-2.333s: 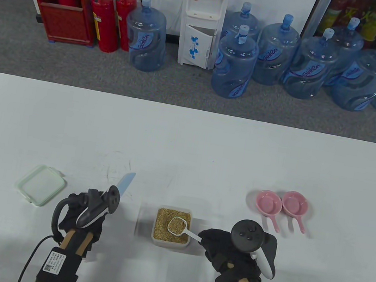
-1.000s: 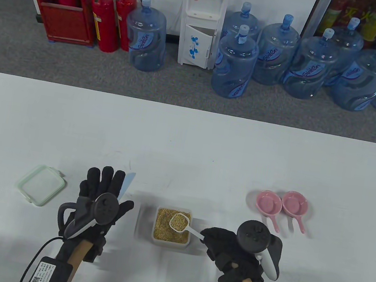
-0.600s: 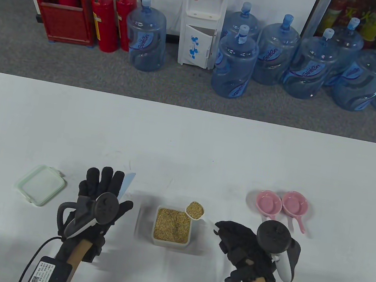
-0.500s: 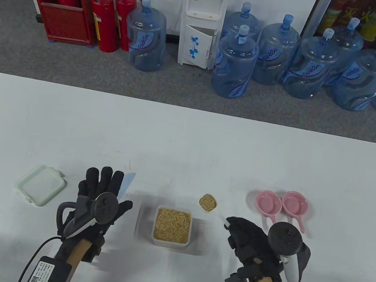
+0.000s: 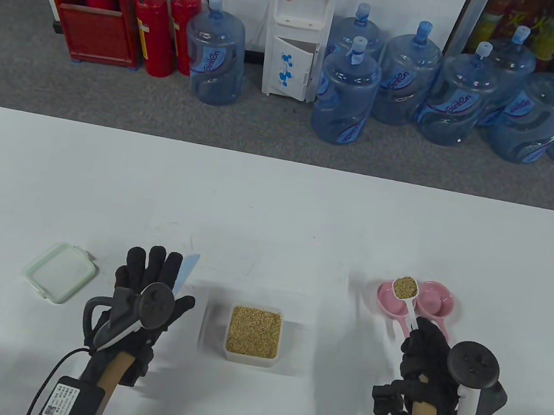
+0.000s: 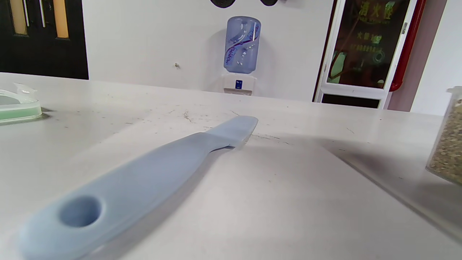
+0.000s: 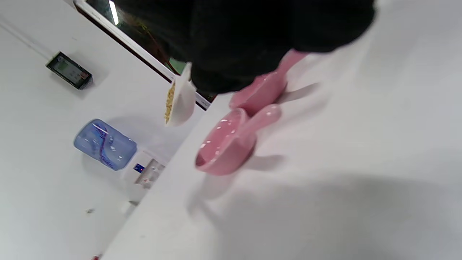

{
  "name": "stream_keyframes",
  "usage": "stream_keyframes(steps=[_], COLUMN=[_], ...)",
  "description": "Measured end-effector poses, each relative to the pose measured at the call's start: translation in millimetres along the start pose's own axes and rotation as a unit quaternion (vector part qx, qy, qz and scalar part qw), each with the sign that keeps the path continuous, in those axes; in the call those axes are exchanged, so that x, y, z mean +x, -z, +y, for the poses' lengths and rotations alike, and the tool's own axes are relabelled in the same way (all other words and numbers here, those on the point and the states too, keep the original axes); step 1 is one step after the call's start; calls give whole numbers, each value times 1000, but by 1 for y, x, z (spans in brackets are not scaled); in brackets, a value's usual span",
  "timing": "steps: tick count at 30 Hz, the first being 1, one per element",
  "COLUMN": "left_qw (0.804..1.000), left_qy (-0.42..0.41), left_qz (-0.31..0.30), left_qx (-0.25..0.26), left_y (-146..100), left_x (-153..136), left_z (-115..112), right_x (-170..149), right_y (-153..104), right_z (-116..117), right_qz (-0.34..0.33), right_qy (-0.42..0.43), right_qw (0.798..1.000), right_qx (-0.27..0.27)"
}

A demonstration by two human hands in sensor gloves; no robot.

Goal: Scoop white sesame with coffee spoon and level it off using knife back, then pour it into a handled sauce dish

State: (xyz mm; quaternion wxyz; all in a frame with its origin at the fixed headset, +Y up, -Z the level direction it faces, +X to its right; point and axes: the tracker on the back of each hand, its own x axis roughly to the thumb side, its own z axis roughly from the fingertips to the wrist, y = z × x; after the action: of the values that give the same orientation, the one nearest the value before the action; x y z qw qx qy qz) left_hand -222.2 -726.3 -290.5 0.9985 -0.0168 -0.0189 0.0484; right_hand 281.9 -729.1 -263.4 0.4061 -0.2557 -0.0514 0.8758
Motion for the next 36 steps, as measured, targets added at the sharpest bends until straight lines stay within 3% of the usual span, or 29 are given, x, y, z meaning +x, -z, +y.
stream_keyframes(steps=[10, 19, 30, 36], left_qw=[1000, 1000, 1000, 997], left_qy=[-4, -1, -2, -8], left_qz=[0, -2, -21, -75], left_qx=[-2, -7, -7, -24], left_y=[0, 0, -1, -4], left_x=[-1, 0, 5, 25], left_z=[0, 0, -2, -2], right_x=[12, 17, 30, 52], right_y=[-2, -4, -13, -31], right_z=[14, 22, 19, 23], right_qz=[-15, -29, -72, -153], right_qy=[-194, -256, -256, -199], right_qw=[979, 964, 960, 967], right_qx=[-54, -64, -92, -49])
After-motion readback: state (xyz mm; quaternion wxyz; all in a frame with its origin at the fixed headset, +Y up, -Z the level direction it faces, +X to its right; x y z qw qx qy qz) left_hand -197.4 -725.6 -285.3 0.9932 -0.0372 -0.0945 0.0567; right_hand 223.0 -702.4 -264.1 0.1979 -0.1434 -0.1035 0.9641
